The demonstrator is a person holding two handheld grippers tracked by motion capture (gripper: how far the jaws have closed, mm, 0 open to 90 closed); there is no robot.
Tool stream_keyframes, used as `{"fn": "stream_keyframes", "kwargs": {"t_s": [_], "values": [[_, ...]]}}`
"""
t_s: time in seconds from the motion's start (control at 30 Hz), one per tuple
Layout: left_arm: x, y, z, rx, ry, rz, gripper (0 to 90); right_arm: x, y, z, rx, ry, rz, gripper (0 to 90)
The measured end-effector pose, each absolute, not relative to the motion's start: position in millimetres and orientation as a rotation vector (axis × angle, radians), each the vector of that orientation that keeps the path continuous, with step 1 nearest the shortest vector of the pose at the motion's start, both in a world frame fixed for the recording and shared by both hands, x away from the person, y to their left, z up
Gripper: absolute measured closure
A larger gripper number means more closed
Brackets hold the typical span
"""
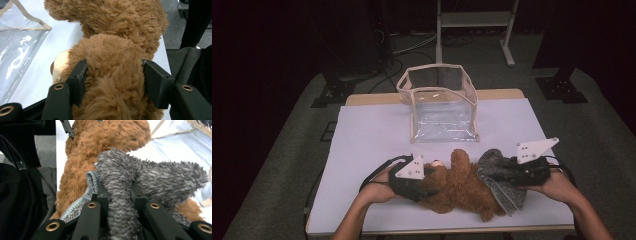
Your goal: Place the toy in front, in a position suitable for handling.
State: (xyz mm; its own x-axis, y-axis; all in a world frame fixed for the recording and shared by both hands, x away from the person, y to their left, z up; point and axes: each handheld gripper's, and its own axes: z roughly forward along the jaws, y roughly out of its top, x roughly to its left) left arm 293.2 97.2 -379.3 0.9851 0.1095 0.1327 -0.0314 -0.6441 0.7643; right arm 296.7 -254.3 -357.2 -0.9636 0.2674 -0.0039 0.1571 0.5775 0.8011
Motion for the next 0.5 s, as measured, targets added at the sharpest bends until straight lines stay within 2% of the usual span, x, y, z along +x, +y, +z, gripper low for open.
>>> {"fn": "stream_keyframes", "kwargs": {"t_s": [0.3, 0.5], "values": [[292, 96, -380, 2.26, 0.053, 0.206, 40.9, 309, -195, -345, 0.211, 2.696, 1.361, 74.6], [292, 97, -380, 2.257, 0.05, 0.204, 40.9, 308, -192, -351, 0.189, 2.763, 1.258, 74.9]]}}
